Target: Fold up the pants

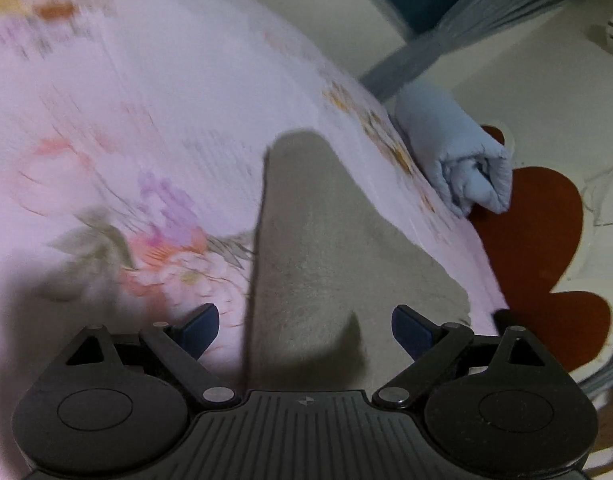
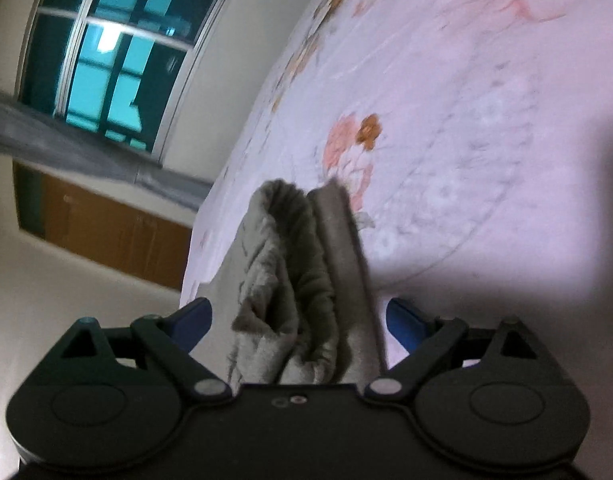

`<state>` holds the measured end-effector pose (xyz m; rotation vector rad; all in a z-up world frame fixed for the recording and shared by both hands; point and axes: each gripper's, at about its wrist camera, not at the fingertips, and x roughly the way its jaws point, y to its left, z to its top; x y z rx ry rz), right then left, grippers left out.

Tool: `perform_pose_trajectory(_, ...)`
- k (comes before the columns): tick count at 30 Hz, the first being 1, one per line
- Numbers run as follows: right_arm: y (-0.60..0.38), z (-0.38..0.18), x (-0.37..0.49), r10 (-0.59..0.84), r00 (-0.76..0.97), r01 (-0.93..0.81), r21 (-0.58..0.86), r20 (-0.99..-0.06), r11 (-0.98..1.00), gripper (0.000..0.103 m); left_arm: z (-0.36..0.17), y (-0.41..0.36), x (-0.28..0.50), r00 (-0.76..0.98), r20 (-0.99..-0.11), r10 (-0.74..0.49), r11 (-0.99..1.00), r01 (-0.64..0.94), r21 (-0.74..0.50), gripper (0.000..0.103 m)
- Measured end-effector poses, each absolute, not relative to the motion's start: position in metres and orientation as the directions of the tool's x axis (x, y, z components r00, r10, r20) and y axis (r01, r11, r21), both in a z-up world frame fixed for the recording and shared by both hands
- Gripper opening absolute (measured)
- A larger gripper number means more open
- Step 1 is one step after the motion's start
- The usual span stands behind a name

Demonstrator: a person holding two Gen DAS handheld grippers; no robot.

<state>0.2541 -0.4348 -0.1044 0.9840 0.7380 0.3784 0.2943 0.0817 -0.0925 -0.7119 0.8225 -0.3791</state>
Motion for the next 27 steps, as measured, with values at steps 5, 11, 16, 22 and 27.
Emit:
perform_pose_trajectory(5,-0.43,-0.102,0.277,0.671,0.634,-0.033,0.853,-0.384,0.52,0.093,-0.103,0.079,0.322,0.607,-0.508,-0.611,0.668,0.052,-0.742,0.093)
perform_pose_trajectory(11,-0.413,-0.095,0.303,0.703,0.557,-0.086,0.811,-0.442,0.579,0.098,-0.106,0.07,0.351,0.577,-0.513,-0.636,0.668,0.077,-0.741,0.093)
perform_pose_trajectory(16,-0.428,-0.076,0.294,0.643,0.593,-0.074,0.763,-0.484,0.643,0.083,-0.096,0.082,0.353,0.615,-0.494,-0.614,0.66,0.058,-0.749,0.093)
perform_pose_trajectory(22,-0.429,-0.083,0.287,0.662,0.54,-0.059,0.761,-0.52,0.646,0.09,-0.103,0.065,0.364,0.614,-0.588,-0.527,0.76,0.031,-0.649,0.093)
perform_pose_trajectory(27,-0.413,-0.084,0.29,0.703,0.539,-0.085,0.8,-0.465,0.594,0.098,-0.095,0.042,0.365,0.594,-0.64,-0.487,0.836,0.104,-0.539,0.098)
